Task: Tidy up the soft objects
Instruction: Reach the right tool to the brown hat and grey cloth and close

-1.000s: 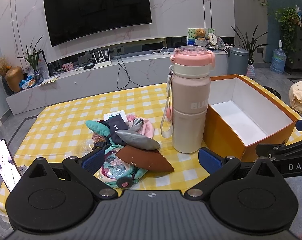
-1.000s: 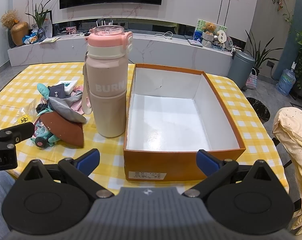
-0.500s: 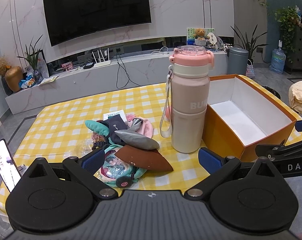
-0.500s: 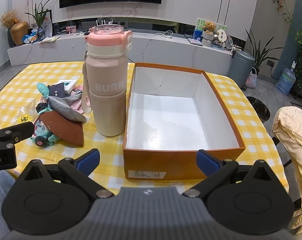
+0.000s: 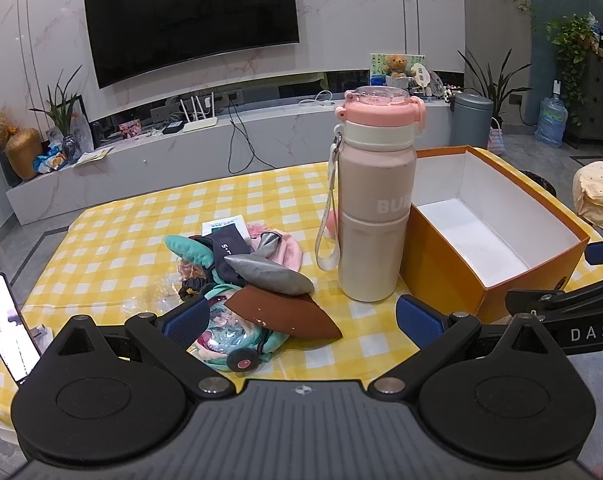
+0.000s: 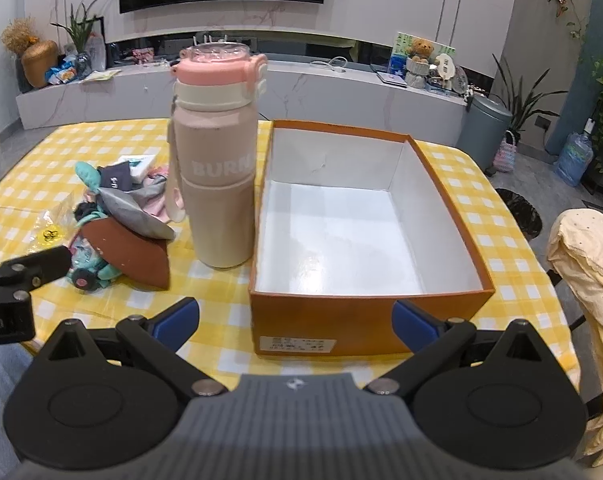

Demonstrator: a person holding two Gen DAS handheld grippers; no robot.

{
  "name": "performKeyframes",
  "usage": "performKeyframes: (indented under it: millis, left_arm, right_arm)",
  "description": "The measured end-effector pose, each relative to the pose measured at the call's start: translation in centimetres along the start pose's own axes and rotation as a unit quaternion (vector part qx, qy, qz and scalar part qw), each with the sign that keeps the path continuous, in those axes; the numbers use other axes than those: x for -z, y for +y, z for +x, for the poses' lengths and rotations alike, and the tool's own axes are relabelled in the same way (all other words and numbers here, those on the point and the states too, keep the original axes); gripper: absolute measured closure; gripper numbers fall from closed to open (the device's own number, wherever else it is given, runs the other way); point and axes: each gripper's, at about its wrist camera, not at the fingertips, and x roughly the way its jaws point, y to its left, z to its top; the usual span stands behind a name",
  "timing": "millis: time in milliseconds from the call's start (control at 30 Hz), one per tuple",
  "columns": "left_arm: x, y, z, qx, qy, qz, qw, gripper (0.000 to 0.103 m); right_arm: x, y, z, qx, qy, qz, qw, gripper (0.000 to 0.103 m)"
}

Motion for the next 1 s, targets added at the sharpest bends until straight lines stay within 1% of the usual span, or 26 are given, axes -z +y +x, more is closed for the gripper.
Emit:
performKeyframes:
  millis: [133,200,233,267,300,333,400,467,500,533,567,633,700,767,833,867,933,1000]
  left_arm:
    - [0.1,0.7,-0.1,0.017,-0.007,0.002,0.9998,0.000]
    - [0.1,1.4,-0.2,0.028,-0.010,0.000,0.9995,0.000]
    - [0.1,1.7,-0.1,0.032,-0.010,-0.002,0.9994,0.000]
    - [0.2,2.3,-0.1,0.041,-0.011,-0.008,0.9991,0.000]
    - [0.2,2.8,0.0,0.049,-0.009,-0.015,0.9987,0.008]
    - [0.3,3.4,0.2,0.057,-0.005,-0.022,0.9981,0.019]
    - [0.4,4.5,0.7,0.065,0.004,-0.038,0.9971,0.021]
    - [0.5,5.7,1.4,0.070,0.014,-0.054,0.9960,0.025]
    - [0.6,6.4,1.9,0.072,0.023,-0.058,0.9954,0.030]
    - [0.5,6.9,2.4,0.076,0.031,-0.060,0.9948,0.035]
    - [0.5,7.4,2.8,0.083,0.037,-0.063,0.9939,0.039]
    - [0.3,8.2,3.7,0.102,0.042,-0.070,0.9915,0.048]
    - [0.1,9.0,5.0,0.118,0.048,-0.078,0.9888,0.050]
    - [-0.1,9.5,6.2,0.121,0.054,-0.080,0.9879,0.050]
    - [-0.2,10.2,7.8,0.117,0.064,-0.090,0.9870,0.050]
    - [-0.1,10.7,8.6,0.113,0.071,-0.105,0.9856,0.050]
    - [0.3,11.6,10.6,0.112,0.097,-0.134,0.9799,0.050]
    - [0.9,12.1,12.1,0.111,0.110,-0.152,0.9759,0.050]
  right_arm:
    - [0.0,0.3,-0.7,-0.044,-0.035,-0.002,0.998,0.003]
    - [-0.2,0.7,-0.8,-0.064,-0.045,-0.010,0.997,0.004]
    - [-0.4,1.1,-0.7,-0.074,-0.047,-0.017,0.996,0.009]
    - [-0.7,1.5,-0.5,-0.083,-0.048,-0.025,0.995,0.017]
    - [-0.9,2.0,-0.3,-0.096,-0.047,-0.035,0.994,0.020]
    - [-1.1,2.4,0.0,-0.107,-0.045,-0.042,0.992,0.026]
    - [-1.4,3.4,0.6,-0.133,-0.042,-0.053,0.989,0.031]
    - [-1.7,4.6,1.4,-0.156,-0.039,-0.075,0.984,0.037]
    - [-1.9,5.4,1.9,-0.160,-0.039,-0.087,0.982,0.039]
    - [-2.1,6.2,2.5,-0.160,-0.036,-0.102,0.981,0.044]
    - [-2.3,7.0,3.2,-0.160,-0.032,-0.114,0.980,0.049]
    - [-2.6,8.4,4.9,-0.166,-0.023,-0.129,0.977,0.055]
    - [-3.0,9.6,6.7,-0.176,-0.011,-0.139,0.974,0.061]
    - [-3.1,10.8,8.1,-0.180,-0.007,-0.152,0.972,0.069]
    - [-3.2,11.8,9.2,-0.179,-0.010,-0.171,0.969,0.070]
    - [-3.3,12.2,9.7,-0.177,-0.012,-0.180,0.967,0.070]
    - [-3.4,13.2,11.0,-0.174,-0.008,-0.197,0.965,0.071]
    - [-3.4,13.8,12.3,-0.172,0.000,-0.206,0.963,0.071]
